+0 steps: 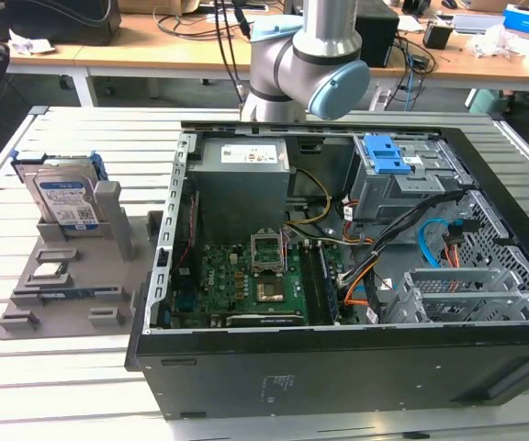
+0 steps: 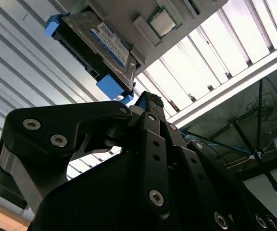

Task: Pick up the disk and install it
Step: 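Pick up the disk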

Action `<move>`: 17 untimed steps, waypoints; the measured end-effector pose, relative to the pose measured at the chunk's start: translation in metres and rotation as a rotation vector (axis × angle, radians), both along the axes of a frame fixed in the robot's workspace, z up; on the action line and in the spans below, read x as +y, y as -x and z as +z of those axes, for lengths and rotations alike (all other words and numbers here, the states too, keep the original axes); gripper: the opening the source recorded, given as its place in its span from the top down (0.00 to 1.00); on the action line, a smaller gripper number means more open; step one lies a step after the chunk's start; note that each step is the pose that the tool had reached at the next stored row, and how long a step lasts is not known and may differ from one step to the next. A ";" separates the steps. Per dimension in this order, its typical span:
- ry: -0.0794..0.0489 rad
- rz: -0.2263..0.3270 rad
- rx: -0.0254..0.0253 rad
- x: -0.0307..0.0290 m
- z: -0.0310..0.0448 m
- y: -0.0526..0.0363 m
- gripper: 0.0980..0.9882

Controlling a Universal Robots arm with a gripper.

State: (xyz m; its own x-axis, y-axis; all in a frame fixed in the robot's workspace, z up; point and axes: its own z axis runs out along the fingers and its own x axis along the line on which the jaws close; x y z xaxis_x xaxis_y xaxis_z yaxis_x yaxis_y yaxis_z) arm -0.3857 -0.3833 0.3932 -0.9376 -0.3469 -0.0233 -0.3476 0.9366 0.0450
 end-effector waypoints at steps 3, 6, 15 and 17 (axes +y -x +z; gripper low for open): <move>0.000 0.047 0.0000 0.0000 0.0000 0.0000 0.99; 0.000 0.096 0.0000 0.0000 0.0000 0.0000 0.99; 0.000 0.236 0.0000 0.0000 0.0000 0.0000 0.99; 0.000 0.265 0.0000 0.0000 0.0000 0.0000 0.99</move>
State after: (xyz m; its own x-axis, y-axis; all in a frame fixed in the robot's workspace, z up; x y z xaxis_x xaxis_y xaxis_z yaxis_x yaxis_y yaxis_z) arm -0.3857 -0.3833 0.3932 -0.8141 -0.5803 -0.0233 -0.5807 0.8129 0.0450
